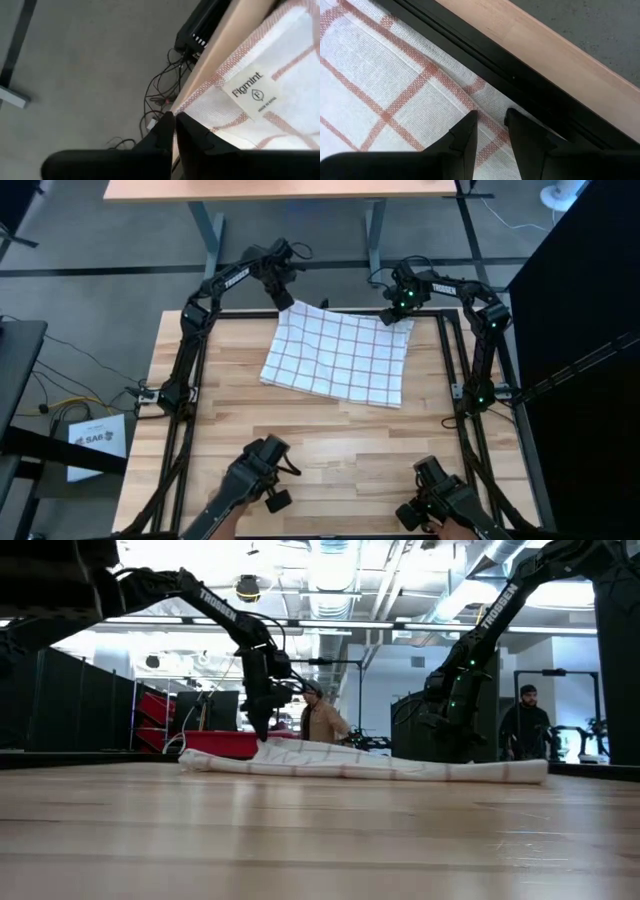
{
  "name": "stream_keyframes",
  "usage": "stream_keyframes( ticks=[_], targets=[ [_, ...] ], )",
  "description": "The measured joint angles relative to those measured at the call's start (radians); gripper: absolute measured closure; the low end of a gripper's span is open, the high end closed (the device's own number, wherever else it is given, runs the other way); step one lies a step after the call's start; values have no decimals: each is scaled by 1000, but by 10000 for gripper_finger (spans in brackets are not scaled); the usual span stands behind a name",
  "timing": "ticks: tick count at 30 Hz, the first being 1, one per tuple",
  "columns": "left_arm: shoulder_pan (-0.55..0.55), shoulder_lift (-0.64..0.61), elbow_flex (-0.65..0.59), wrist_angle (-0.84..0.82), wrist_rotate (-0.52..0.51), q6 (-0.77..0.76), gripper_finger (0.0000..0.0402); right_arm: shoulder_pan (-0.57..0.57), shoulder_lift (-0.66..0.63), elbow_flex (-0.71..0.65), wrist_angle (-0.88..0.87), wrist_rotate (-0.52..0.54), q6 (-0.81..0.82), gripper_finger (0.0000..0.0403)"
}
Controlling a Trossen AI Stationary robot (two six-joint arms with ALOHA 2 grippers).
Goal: Roll towel
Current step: Fold the white striped towel
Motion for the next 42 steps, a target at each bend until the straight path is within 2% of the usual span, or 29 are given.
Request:
stream_keyframes(
  ticks=[7,10,14,16,19,22,25,27,37,42],
  targets=[
    [-35,1,28,-95,-13,28,329,0,0,0,2,0,-25,305],
    [-55,-9,70,-194,-47,-11,310,-6,-3,-1,2,0,-44,305],
    [-88,-60,97,-262,-48,-83,305,-8,-31,-4,-11,5,-51,305],
    [-110,-86,98,-332,-10,-108,306,-7,-69,-4,-17,5,-51,305],
    [-153,-90,84,-406,118,-126,308,13,-134,-3,-63,5,-57,305],
    [-222,-89,3,-399,199,-98,308,57,-204,-3,-143,-17,-61,305],
    [-295,-89,-137,-354,202,-48,308,131,-269,-13,-228,-85,-77,305],
    [-330,-87,-248,-295,202,-42,308,203,-322,-70,-238,-95,-85,305],
    [-367,-129,-555,-152,238,-182,309,506,-543,-517,73,-97,112,305],
    [-423,-217,-649,-12,269,-316,309,611,-523,-662,217,-89,197,305]
  ],
)
